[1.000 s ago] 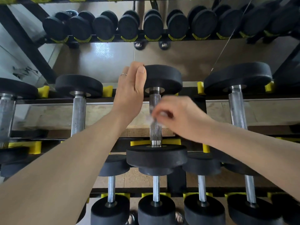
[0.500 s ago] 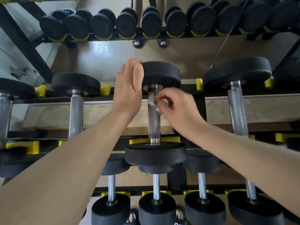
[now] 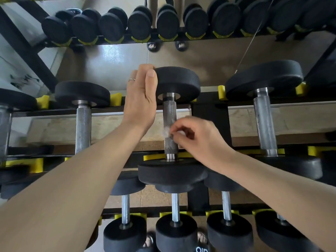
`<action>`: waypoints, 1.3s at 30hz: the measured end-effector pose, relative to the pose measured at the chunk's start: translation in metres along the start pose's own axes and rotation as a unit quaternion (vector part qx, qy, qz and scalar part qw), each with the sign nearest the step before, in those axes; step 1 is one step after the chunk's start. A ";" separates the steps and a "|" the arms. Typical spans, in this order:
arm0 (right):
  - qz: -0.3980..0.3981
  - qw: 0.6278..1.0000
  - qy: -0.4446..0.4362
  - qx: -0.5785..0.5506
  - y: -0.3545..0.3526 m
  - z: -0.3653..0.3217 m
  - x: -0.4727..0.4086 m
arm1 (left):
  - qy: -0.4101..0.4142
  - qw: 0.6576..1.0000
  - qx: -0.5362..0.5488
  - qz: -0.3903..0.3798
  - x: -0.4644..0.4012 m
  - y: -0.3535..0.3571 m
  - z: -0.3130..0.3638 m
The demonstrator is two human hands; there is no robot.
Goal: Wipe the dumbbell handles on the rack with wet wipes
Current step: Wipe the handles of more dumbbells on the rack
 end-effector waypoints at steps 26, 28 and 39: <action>-0.073 0.997 0.024 0.001 -0.007 0.015 0.007 | 0.008 1.000 0.010 0.009 -0.001 0.002 -0.003; -0.126 0.992 0.004 0.026 -0.015 0.015 0.011 | 0.015 1.000 0.011 0.013 -0.002 0.002 -0.003; -0.105 0.964 -0.178 0.167 -0.018 -0.012 -0.029 | 0.009 1.000 0.008 0.014 -0.001 0.000 -0.001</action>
Point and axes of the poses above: each hand's wrist, its own x-axis away from the middle knuckle, its own y-axis out of the palm, z = x × y, the point moved 1 cm from there along -x, towards the middle knuckle, and after that the axes turned 14 degrees about x, right-handed, at the moved point
